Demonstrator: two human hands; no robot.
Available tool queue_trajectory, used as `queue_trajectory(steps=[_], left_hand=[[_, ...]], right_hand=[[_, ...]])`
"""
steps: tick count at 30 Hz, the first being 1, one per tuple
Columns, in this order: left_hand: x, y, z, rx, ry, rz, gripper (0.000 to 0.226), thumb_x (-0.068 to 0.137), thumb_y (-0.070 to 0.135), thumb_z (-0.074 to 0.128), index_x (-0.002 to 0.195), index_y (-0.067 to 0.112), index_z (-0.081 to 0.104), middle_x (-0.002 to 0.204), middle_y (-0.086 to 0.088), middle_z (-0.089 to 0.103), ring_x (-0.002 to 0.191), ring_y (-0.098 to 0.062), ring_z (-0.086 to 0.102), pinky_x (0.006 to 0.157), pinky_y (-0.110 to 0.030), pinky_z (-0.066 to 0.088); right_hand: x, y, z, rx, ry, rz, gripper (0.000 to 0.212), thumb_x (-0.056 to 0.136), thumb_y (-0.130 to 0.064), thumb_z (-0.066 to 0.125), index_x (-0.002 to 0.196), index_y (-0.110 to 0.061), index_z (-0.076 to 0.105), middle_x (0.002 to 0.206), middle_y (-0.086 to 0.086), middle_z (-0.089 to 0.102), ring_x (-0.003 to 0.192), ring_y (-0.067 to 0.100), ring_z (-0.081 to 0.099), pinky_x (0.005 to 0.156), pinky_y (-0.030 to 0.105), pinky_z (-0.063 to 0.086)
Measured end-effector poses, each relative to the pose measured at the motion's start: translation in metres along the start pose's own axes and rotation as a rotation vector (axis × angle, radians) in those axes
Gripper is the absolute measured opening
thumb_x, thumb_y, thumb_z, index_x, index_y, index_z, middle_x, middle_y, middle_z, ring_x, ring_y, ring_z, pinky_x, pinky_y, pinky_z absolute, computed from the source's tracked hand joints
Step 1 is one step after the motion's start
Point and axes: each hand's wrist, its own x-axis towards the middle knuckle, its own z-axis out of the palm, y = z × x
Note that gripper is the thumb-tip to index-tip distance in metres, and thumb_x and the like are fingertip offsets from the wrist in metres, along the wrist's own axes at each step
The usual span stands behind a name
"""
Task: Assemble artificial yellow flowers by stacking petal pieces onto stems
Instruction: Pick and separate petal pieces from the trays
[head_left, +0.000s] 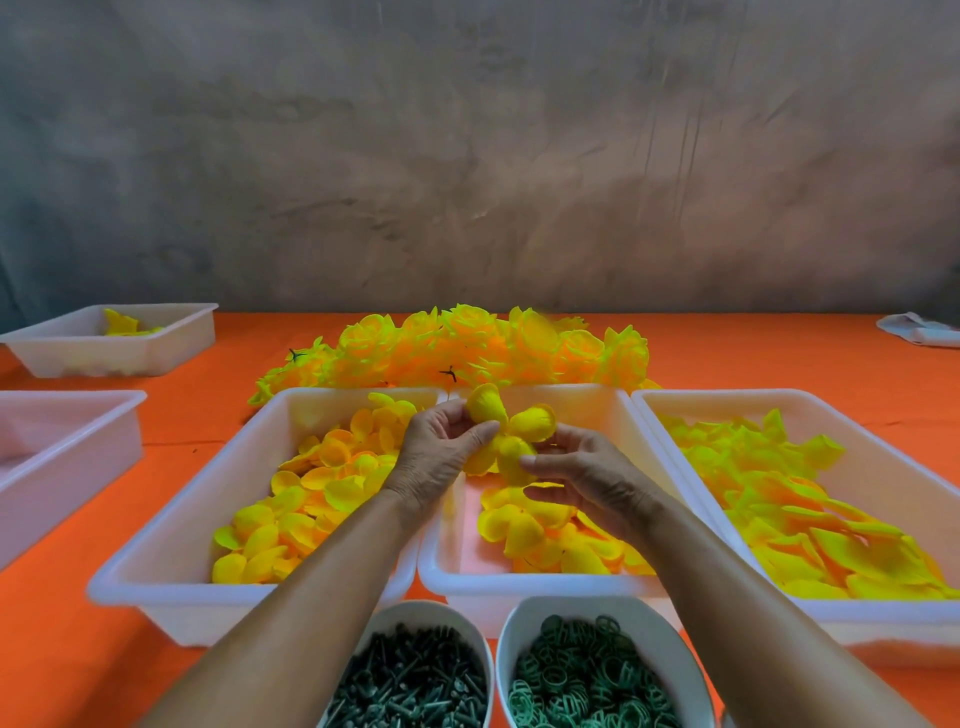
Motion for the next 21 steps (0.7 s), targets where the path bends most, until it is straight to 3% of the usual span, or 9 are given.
queue_trajectory(steps=[2, 6, 9, 11, 14, 17, 21], left_hand=[[-0.001, 0.002, 0.001, 0.028, 0.027, -0.007, 0.019, 0.080, -0.001, 0.068, 0.098, 0.007, 0.065, 0.077, 0.007, 0.072, 0.074, -0.002, 0.065, 0.063, -0.016, 0.050], [-0.002, 0.004, 0.002, 0.283, 0.132, 0.013, 0.056, 0.071, 0.018, 0.080, 0.120, 0.014, 0.054, 0.104, 0.000, 0.061, 0.094, -0.012, 0.058, 0.075, -0.021, 0.050], [-0.006, 0.008, 0.005, 0.458, 0.119, 0.128, 0.039, 0.068, 0.022, 0.083, 0.102, 0.017, 0.064, 0.102, 0.001, 0.060, 0.088, -0.010, 0.056, 0.068, -0.014, 0.046], [-0.009, 0.012, 0.009, 0.493, 0.007, 0.159, 0.027, 0.067, 0.018, 0.084, 0.089, 0.012, 0.069, 0.095, -0.001, 0.063, 0.082, -0.018, 0.059, 0.066, -0.022, 0.049], [-0.012, 0.013, 0.011, 0.558, -0.109, 0.158, 0.026, 0.066, 0.017, 0.084, 0.088, 0.008, 0.071, 0.091, 0.000, 0.065, 0.082, -0.020, 0.060, 0.069, -0.033, 0.052], [-0.011, 0.012, 0.010, 0.581, -0.142, 0.115, 0.029, 0.067, 0.020, 0.084, 0.092, 0.012, 0.073, 0.085, 0.008, 0.065, 0.078, -0.010, 0.058, 0.066, -0.022, 0.049], [-0.009, 0.010, 0.009, 0.485, -0.165, 0.064, 0.019, 0.071, 0.011, 0.081, 0.087, 0.012, 0.072, 0.078, 0.005, 0.068, 0.069, -0.002, 0.058, 0.063, -0.015, 0.047]], right_hand=[[0.000, 0.001, -0.001, -0.003, 0.086, -0.019, 0.018, 0.080, -0.003, 0.068, 0.095, -0.012, 0.066, 0.092, 0.007, 0.072, 0.083, 0.020, 0.069, 0.067, 0.029, 0.051], [0.001, 0.003, -0.005, 0.024, 0.234, -0.042, 0.016, 0.078, -0.001, 0.070, 0.089, -0.011, 0.068, 0.084, 0.007, 0.071, 0.076, 0.020, 0.068, 0.066, 0.030, 0.051], [0.001, 0.004, -0.005, 0.014, 0.265, -0.052, 0.016, 0.075, -0.002, 0.073, 0.089, -0.010, 0.069, 0.079, 0.006, 0.072, 0.072, 0.019, 0.068, 0.064, 0.029, 0.052], [0.001, 0.004, -0.006, 0.001, 0.277, -0.057, 0.016, 0.074, -0.003, 0.074, 0.088, -0.009, 0.070, 0.078, 0.007, 0.072, 0.070, 0.020, 0.068, 0.063, 0.028, 0.051], [0.001, 0.004, -0.006, -0.027, 0.278, -0.068, 0.015, 0.071, -0.003, 0.076, 0.084, -0.006, 0.069, 0.073, 0.007, 0.070, 0.066, 0.020, 0.066, 0.060, 0.028, 0.050], [0.001, 0.004, -0.004, -0.062, 0.237, -0.073, 0.013, 0.070, -0.005, 0.078, 0.076, -0.009, 0.067, 0.065, 0.003, 0.069, 0.061, 0.016, 0.065, 0.058, 0.027, 0.049], [0.001, 0.002, -0.004, 0.022, 0.159, -0.057, 0.020, 0.072, 0.001, 0.074, 0.089, -0.007, 0.068, 0.080, 0.009, 0.072, 0.072, 0.020, 0.068, 0.064, 0.026, 0.053]])
